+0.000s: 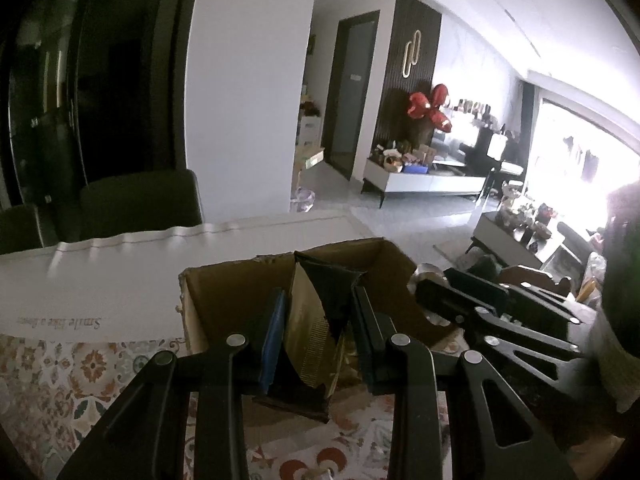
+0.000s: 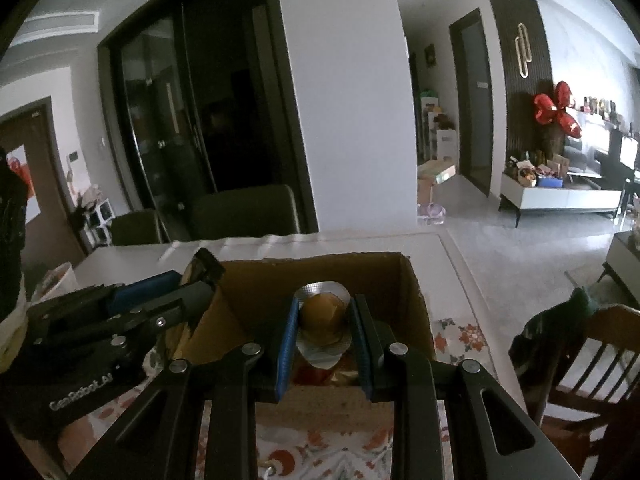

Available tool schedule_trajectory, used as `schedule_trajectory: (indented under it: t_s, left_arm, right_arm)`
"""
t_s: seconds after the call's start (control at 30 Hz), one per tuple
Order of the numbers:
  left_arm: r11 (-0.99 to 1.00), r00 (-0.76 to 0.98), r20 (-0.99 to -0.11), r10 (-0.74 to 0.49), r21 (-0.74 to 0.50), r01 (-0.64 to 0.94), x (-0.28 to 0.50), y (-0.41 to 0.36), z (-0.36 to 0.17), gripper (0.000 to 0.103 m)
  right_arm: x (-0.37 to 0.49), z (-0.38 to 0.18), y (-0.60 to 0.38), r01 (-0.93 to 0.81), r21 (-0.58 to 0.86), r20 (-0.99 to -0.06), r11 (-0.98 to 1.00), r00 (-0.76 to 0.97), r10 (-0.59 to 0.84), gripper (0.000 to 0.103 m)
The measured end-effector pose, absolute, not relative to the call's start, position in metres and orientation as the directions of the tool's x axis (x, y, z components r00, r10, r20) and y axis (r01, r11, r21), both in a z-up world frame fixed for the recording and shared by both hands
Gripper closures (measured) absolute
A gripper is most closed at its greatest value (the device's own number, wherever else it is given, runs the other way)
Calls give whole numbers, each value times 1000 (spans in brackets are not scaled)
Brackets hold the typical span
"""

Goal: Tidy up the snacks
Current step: 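Lift and carry both held snacks over the box and lower them inside, then open left gripper to drop the snack bar while right releases the cake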

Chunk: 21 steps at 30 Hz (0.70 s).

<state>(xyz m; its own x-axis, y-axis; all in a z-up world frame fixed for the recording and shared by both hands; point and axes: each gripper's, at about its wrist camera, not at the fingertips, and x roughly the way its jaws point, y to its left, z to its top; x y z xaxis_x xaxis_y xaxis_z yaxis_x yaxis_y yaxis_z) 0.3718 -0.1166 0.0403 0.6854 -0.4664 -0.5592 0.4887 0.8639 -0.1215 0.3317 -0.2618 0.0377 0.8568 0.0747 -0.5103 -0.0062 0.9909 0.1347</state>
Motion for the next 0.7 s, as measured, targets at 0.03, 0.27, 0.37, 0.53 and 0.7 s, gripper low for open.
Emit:
schedule_trajectory:
  t_s: [0.03,0.27,0.37,0.53,0.7]
  left_arm:
    - [866,682,-567,-461,-119,486,376,-118,38,71]
    - [882,670,-613,-419,-101,460,399,-129,26,71]
    - [888,664,-628,-406,-100,448,409,-131,22,70]
    - [892,646,-658,-387,-90,443,415,-132,19,53]
    - [910,702,-625,-342,-35,413,403,-121,29,36]
  right_arm:
    - [336,36,-263,-6,132,-516,991,853,73,76]
    - [356,30,-267,-17,123,-561,992,824,84,76]
    - [364,27,-268,-18,125,-578,992,811,87,76]
    - [377,25,-266,-19,120,-602,993,794,88,74]
    - [373,28,-270,26,123,-598,992,800,53,48]
